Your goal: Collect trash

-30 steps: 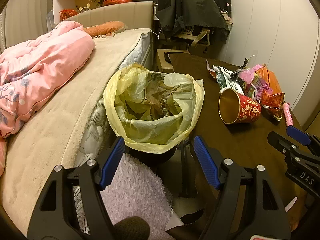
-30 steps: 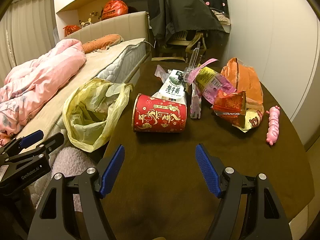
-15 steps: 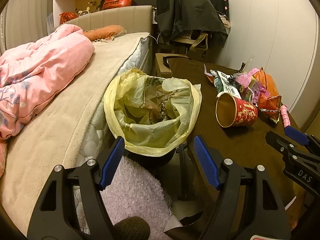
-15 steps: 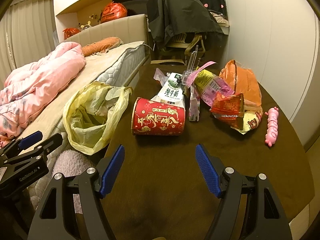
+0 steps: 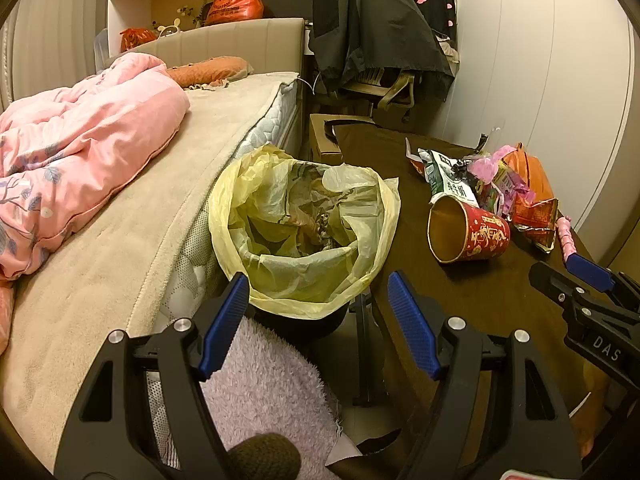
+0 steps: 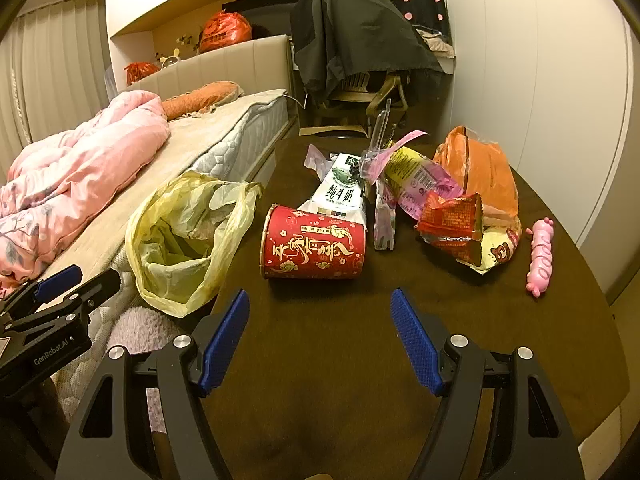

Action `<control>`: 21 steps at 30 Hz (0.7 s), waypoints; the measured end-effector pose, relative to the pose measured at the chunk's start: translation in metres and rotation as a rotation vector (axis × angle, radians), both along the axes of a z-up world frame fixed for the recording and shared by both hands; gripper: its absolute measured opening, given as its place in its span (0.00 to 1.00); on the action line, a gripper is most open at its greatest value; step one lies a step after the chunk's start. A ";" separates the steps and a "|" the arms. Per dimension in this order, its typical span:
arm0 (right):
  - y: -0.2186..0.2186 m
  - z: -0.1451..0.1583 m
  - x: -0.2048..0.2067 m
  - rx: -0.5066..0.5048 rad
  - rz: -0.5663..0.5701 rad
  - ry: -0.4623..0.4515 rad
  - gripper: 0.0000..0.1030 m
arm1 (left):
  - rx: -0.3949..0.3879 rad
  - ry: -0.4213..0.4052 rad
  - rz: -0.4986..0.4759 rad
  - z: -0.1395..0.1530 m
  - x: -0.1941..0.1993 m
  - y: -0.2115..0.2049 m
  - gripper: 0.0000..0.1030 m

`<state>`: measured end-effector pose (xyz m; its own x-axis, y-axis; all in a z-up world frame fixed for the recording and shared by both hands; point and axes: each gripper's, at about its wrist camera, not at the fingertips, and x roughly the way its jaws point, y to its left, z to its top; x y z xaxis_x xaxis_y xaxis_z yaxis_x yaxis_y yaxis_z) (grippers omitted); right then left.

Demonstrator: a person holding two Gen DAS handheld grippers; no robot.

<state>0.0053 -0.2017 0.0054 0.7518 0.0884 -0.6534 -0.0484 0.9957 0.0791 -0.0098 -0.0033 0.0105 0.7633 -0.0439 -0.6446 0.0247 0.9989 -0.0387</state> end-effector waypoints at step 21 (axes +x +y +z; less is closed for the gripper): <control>-0.004 0.003 0.001 -0.015 0.001 -0.024 0.67 | 0.001 -0.019 -0.009 0.004 0.000 -0.003 0.67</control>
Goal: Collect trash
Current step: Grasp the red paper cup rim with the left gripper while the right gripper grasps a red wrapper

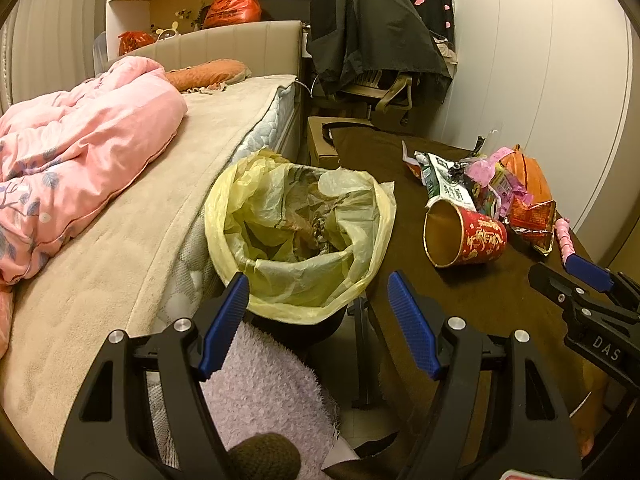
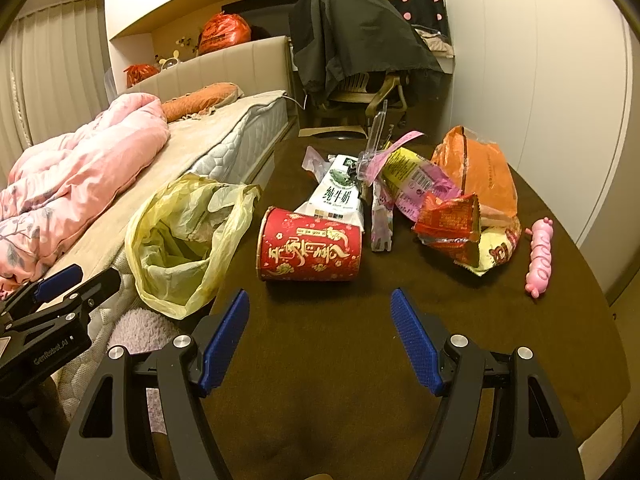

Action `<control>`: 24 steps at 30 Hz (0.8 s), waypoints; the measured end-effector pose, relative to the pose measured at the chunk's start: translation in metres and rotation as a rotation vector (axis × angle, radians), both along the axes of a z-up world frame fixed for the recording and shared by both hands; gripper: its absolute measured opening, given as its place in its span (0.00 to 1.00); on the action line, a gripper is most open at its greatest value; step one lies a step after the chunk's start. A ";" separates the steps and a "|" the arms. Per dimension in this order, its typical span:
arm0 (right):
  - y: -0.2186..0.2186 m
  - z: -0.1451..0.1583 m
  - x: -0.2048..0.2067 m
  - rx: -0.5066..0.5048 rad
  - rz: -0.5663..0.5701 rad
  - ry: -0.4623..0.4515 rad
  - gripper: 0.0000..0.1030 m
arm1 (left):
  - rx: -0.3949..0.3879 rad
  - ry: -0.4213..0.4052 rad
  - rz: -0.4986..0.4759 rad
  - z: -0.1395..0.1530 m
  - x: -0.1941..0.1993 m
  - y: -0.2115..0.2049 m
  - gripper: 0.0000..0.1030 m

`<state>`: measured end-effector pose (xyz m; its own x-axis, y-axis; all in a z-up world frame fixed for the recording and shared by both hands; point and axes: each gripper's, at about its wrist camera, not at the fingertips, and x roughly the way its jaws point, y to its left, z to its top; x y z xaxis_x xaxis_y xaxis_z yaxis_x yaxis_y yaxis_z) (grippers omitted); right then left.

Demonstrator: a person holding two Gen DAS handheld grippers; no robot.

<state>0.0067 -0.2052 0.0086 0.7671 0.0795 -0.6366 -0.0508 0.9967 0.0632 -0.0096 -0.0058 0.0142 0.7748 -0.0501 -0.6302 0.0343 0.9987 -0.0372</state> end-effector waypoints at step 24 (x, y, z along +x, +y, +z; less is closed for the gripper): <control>-0.151 -0.037 0.070 -0.020 -0.055 0.069 0.67 | -0.182 0.133 -0.310 -0.021 0.089 -0.098 0.59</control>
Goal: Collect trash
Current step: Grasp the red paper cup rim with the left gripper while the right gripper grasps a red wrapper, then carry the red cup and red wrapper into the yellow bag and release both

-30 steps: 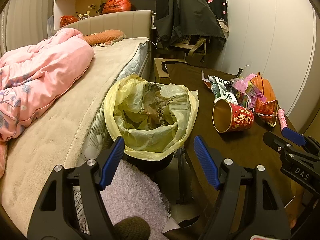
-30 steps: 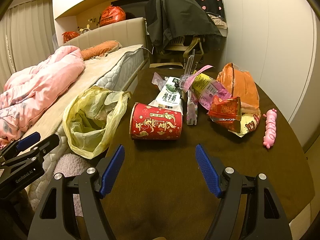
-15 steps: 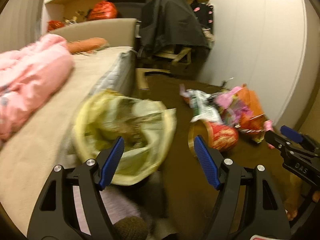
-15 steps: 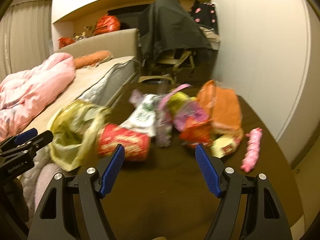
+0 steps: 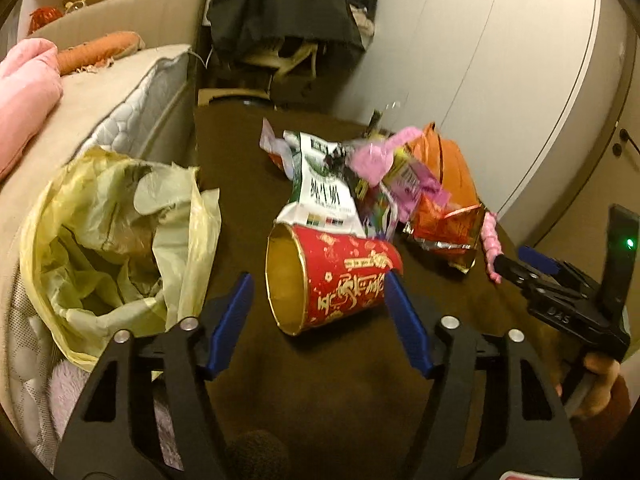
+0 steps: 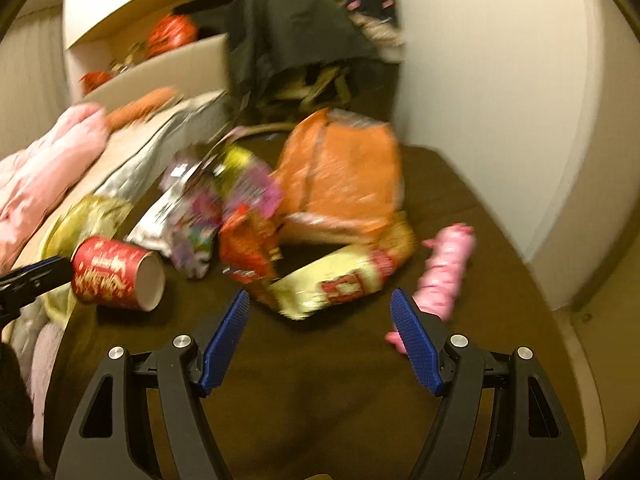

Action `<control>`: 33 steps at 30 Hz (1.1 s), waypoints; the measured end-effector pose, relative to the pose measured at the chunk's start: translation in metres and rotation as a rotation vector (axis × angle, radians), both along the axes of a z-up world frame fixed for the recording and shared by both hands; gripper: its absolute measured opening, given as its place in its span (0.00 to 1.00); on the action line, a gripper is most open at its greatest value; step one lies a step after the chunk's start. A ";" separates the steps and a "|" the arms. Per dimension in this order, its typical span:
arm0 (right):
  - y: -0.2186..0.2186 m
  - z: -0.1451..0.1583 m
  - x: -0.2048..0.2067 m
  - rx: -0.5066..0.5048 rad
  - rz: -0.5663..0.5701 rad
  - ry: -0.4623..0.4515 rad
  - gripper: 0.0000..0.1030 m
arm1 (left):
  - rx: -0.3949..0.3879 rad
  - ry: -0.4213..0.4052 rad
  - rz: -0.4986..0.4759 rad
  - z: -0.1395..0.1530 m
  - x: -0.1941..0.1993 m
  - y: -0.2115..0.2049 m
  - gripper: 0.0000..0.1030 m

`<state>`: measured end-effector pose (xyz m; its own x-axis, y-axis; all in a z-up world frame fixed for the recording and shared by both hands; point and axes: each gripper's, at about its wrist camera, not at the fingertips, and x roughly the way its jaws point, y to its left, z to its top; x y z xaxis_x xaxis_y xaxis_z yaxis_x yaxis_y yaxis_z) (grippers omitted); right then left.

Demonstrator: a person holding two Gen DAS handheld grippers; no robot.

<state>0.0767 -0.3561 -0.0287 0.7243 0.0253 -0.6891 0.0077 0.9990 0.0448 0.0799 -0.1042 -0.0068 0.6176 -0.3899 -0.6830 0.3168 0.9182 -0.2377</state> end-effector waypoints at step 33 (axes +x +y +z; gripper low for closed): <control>0.023 0.033 -0.018 0.001 0.059 -0.059 0.14 | -0.083 0.009 -0.091 0.023 -0.008 -0.001 0.03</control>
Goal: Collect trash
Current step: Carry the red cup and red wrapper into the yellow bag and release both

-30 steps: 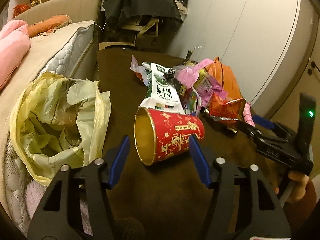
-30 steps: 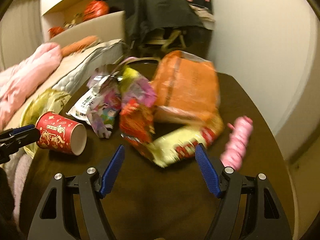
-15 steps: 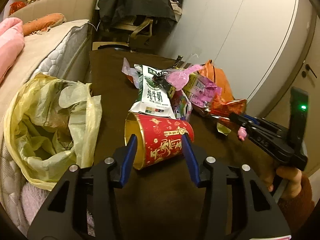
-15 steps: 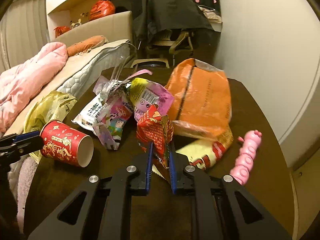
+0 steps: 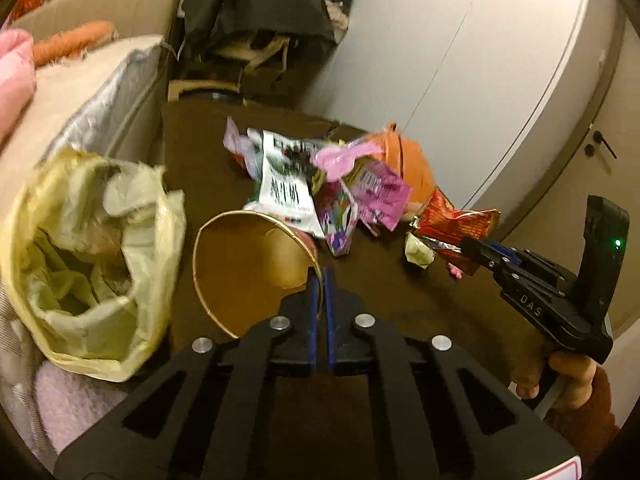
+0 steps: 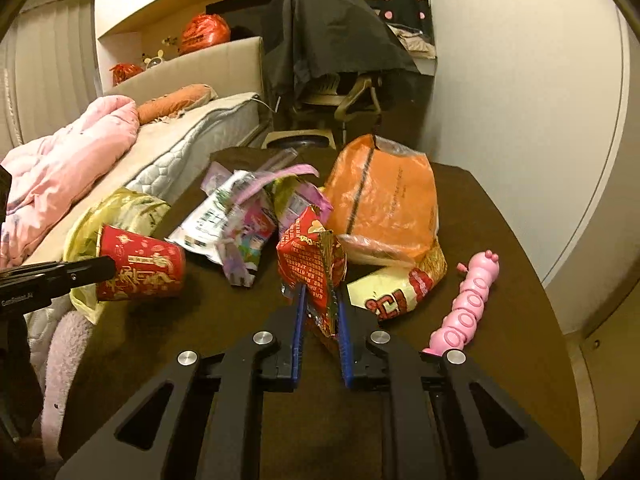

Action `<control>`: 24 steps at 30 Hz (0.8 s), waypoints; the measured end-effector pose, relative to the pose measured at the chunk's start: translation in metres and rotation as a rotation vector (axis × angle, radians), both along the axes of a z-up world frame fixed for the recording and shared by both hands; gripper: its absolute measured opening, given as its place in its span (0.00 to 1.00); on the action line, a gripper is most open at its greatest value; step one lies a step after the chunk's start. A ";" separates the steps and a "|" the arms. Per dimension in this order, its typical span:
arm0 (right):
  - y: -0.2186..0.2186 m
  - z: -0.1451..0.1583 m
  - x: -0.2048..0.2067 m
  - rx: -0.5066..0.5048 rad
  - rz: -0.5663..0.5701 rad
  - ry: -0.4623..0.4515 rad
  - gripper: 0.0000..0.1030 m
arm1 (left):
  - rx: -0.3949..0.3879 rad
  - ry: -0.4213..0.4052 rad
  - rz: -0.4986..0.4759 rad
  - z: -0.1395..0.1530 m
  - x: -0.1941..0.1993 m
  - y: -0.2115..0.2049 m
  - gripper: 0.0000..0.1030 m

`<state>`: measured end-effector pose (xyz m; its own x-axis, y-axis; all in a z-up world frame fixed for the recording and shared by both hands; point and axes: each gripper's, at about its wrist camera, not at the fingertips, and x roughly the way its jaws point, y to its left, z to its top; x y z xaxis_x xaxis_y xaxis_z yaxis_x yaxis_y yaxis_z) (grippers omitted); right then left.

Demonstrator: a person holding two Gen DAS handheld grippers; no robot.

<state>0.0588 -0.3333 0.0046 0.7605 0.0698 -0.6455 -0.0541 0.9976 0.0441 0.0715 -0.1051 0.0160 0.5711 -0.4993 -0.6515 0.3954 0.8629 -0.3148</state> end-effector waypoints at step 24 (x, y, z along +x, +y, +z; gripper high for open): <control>0.159 0.038 0.080 -0.053 0.291 -0.022 0.14 | 0.049 -0.030 0.259 0.014 0.031 0.168 0.03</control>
<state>0.1390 -0.1745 0.0430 0.7275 0.2532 -0.6376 -0.3382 0.9410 -0.0123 0.1022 0.0626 0.0297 0.6950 -0.3022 -0.6525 0.1676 0.9505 -0.2617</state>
